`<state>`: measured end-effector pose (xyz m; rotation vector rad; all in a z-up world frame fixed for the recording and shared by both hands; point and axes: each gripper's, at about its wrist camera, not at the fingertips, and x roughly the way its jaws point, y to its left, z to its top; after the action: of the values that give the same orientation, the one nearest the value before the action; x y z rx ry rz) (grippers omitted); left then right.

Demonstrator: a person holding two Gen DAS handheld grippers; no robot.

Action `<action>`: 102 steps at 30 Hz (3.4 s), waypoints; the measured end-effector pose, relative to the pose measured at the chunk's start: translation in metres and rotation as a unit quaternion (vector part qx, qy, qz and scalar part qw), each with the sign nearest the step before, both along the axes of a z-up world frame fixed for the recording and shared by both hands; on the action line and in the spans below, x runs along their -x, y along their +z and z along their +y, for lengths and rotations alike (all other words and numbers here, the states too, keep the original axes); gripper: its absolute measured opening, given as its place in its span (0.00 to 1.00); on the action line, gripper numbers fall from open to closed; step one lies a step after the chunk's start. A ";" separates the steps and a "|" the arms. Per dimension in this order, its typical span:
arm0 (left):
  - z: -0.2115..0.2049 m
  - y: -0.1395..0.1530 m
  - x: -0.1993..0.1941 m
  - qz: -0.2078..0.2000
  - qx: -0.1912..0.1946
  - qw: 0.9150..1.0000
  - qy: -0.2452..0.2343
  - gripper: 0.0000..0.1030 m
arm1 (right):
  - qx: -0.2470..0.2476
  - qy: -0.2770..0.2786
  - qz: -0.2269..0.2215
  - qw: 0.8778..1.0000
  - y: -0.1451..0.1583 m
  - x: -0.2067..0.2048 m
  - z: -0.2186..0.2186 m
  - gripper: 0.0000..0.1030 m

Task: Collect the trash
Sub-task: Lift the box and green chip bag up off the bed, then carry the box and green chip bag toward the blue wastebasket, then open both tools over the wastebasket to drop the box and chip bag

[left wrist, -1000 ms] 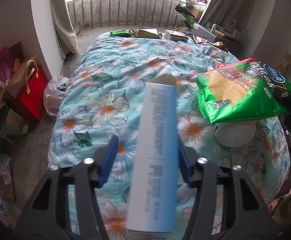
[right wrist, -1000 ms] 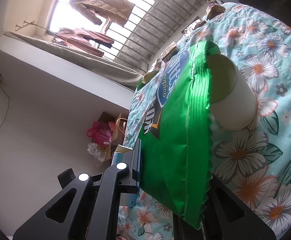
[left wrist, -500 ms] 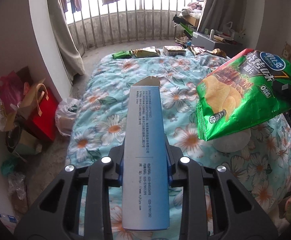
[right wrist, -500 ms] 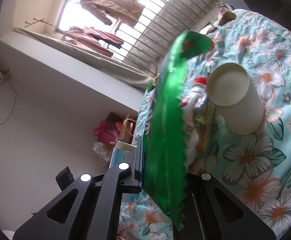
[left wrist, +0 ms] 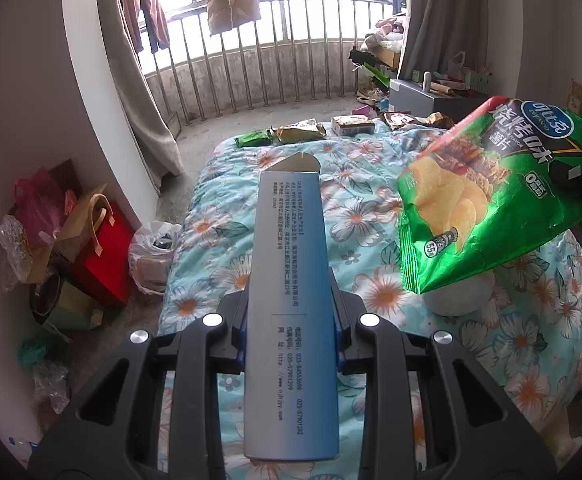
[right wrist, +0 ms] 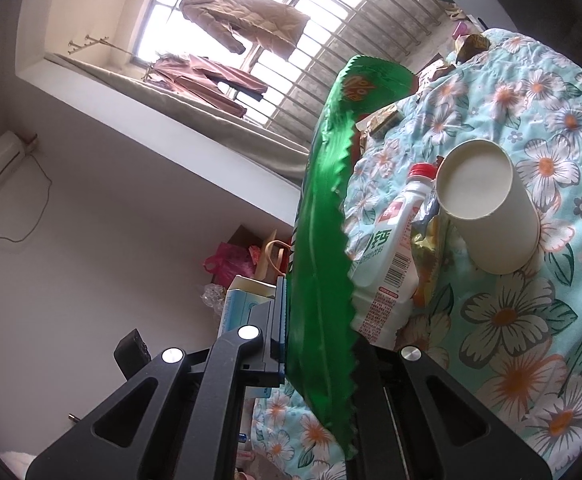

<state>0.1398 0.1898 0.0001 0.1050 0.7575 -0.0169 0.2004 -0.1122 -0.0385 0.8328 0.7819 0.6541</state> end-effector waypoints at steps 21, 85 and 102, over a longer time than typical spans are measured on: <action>-0.037 0.046 0.035 -0.074 0.011 0.995 -0.068 0.27 | -0.095 -0.053 -0.053 0.993 -0.003 0.075 -0.065 0.04; -0.712 -0.118 0.015 0.196 0.071 0.850 -0.484 0.27 | -0.047 -0.598 0.065 0.797 -0.198 0.305 -0.473 0.04; -0.730 -0.142 0.033 0.214 0.052 0.853 -0.473 0.68 | -0.099 -0.601 0.249 0.753 -0.341 0.309 -0.480 0.49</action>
<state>0.1065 -0.5404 -0.1420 0.3731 1.0854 -1.0559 -0.1088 -0.5918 -0.3800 1.5070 0.4730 -0.6968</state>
